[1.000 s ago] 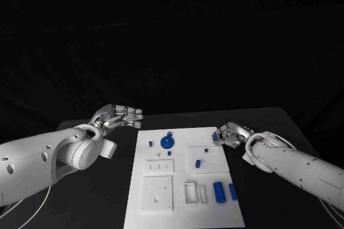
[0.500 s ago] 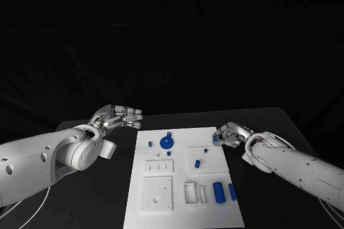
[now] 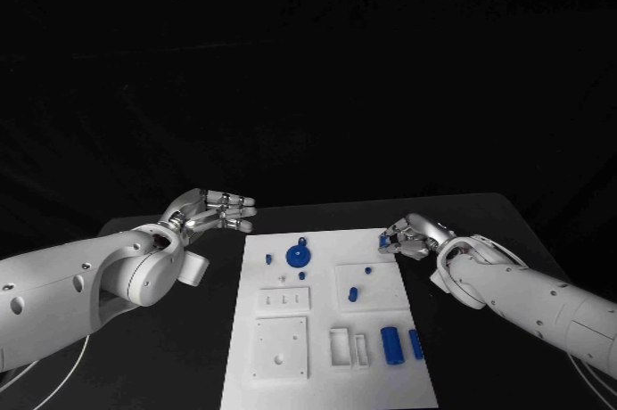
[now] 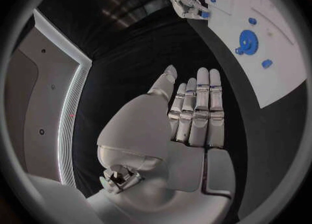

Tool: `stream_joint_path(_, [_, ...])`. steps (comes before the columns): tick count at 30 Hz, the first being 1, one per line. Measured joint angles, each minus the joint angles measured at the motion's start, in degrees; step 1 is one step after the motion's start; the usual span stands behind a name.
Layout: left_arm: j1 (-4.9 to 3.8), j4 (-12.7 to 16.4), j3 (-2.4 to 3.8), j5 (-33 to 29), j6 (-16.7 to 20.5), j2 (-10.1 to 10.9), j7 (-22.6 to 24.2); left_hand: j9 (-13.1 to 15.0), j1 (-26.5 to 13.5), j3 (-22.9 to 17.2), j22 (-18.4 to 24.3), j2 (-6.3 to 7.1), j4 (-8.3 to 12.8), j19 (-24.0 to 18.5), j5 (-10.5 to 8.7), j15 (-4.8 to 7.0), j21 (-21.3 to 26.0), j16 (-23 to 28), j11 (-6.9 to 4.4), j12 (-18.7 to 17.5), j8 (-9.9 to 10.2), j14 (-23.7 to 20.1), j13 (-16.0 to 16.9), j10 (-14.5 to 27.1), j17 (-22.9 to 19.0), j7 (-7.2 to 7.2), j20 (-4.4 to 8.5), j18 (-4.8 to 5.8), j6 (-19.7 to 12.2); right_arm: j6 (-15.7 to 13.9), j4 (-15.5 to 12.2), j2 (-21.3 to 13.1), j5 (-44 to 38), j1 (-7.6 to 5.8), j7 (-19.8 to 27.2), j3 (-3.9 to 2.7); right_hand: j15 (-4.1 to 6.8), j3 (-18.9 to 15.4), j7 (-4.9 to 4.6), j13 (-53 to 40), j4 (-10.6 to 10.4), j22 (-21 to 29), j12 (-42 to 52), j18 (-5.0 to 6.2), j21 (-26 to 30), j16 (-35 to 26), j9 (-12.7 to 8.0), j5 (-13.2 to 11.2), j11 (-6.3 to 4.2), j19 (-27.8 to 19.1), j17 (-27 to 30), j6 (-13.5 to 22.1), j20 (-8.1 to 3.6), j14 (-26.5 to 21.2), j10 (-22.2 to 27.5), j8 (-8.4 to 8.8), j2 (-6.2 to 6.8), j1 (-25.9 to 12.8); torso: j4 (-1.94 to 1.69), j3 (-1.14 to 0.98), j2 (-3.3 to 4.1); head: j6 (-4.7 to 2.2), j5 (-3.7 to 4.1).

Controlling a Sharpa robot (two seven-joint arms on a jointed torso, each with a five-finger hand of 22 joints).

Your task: Assemble the parts on the task board

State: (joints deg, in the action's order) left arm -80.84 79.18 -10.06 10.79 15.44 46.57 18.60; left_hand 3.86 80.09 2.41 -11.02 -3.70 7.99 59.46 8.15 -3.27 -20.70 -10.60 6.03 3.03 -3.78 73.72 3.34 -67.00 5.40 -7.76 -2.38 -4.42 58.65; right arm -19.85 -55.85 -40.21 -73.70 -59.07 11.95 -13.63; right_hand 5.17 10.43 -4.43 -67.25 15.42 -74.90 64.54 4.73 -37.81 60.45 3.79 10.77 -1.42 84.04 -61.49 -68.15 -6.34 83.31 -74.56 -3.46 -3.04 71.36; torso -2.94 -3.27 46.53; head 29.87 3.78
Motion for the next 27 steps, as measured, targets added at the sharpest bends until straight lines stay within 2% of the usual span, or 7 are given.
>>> stream_joint_path(8, [-0.11,-0.4,0.04,2.3,0.6,-1.2,-4.2,0.0,-1.9,1.6,-3.0,0.19,-1.6,3.4,-0.83,3.08,-4.9,-9.1,-3.07,0.0,0.0,4.1,0.0,-8.6,4.9,1.64,3.01,1.01,3.4,0.0,-2.7,0.2,-0.2,-2.67,-2.5,-0.07,0.0,-0.9,0.0,-0.1,-0.1,0.0,0.0,0.0,0.0,0.0,0.0,2.3,0.0,0.0,-0.1,0.0,0.0,0.0,0.0,0.06,-0.06,0.1,0.37,0.1,-0.48,-0.27,-0.35])
stream_joint_path(9, [-0.15,-0.6,0.04,2.8,0.6,-1.5,-5.1,0.0,-2.4,1.8,-3.6,0.35,-2.1,3.8,-0.86,3.17,-5.7,-10.9,-3.43,0.0,0.0,4.2,0.1,-9.8,6.2,1.82,3.32,1.83,3.9,0.2,-3.1,0.3,-0.3,-2.95,-2.8,-0.07,0.0,-1.1,0.0,-0.2,0.1,0.0,0.0,0.0,0.0,0.0,0.0,2.6,0.0,0.0,-0.1,0.0,0.0,0.0,0.0,0.2,-0.06,0.1,0.42,0.14,-0.56,-0.28,-0.4])
stream_joint_path(14, [-0.53,-1.5,0.04,6.0,-0.1,-3.0,-10.8,0.0,-3.9,2.8,-5.7,0.6,-4.2,5.0,-0.86,4.39,-8.7,-16.9,-4.72,0.0,0.0,4.6,0.2,-13.9,10.2,2.35,4.52,1.81,4.4,2.0,-5.7,1.3,-1.6,-4.15,-5.2,-0.07,0.0,-1.5,0.0,-0.3,-0.1,0.0,0.0,0.0,0.0,0.0,0.0,3.3,0.01,0.0,-0.2,0.0,0.0,0.0,0.0,0.22,-0.3,-0.2,0.68,0.35,-1.09,-0.3,-0.83])
stream_joint_path(18, [-1.02,-2.7,0.05,9.1,-1.7,-4.9,-16.2,0.1,-4.3,2.7,-8.3,0.84,-5.3,5.7,3.86,5.77,-12.4,-23.4,-6.03,0.8,0.0,4.9,0.6,-16.9,14.2,3.01,5.91,2.46,5.3,4.2,-7.8,2.6,-3.4,-4.75,-7.4,-0.07,-0.01,-1.6,0.0,-0.3,-0.1,0.0,0.0,0.0,0.0,0.0,0.0,3.4,0.01,0.0,-0.2,0.0,0.0,0.0,0.0,0.26,-0.39,-0.3,0.79,0.6,-1.7,-0.13,-1.32])
stream_joint_path(20, [-1.3,-3.3,0.05,10.6,-3.0,-5.9,-19.0,0.6,-5.4,2.7,-10.6,1.14,-6.4,4.4,4.12,6.35,-15.1,-28.1,-6.13,0.9,0.0,2.8,0.7,-17.0,16.9,3.26,6.67,2.7,6.3,5.4,-8.9,3.4,-4.4,-4.93,-8.6,-0.04,-0.01,-1.3,0.0,-0.4,0.1,0.0,0.0,0.0,0.0,0.0,0.0,4.4,0.01,0.0,-0.2,0.0,0.01,0.0,0.0,0.21,-0.37,-0.3,0.83,0.71,-1.93,-0.08,-1.6])
stream_joint_path(24, [-1.69,-4.5,0.05,12.7,-5.2,-7.5,-23.5,2.2,-9.4,3.3,-16.7,2.55,-8.9,3.9,8.49,7.55,-23.0,-40.0,-6.78,5.3,0.0,2.6,3.4,-16.9,23.5,4.03,7.93,2.7,7.1,7.1,-10.3,5.1,-6.0,-5.11,-10.5,0.1,-0.01,-0.2,0.0,-0.4,0.1,0.0,0.0,0.0,0.0,0.0,0.0,4.8,0.01,0.0,-0.2,0.0,0.01,0.0,0.0,-0.03,0.24,-0.9,0.85,0.92,-2.52,0.14,-2.19])
stream_joint_path(27, [-1.79,-5.3,0.03,13.5,-6.7,-8.5,-26.0,4.3,-12.7,3.5,-19.6,2.92,-10.9,2.3,10.27,7.75,-26.3,-44.2,-7.06,7.8,0.0,1.5,5.3,-17.1,25.6,4.62,8.11,2.7,7.9,8.0,-10.9,6.4,-7.0,-5.14,-11.6,0.35,-0.01,0.2,0.0,-0.4,0.0,0.0,0.0,0.0,0.0,0.0,0.0,4.8,0.01,0.0,-0.2,0.0,0.01,0.0,0.0,-0.03,0.24,-0.9,0.87,1.02,-2.87,0.28,-2.52])
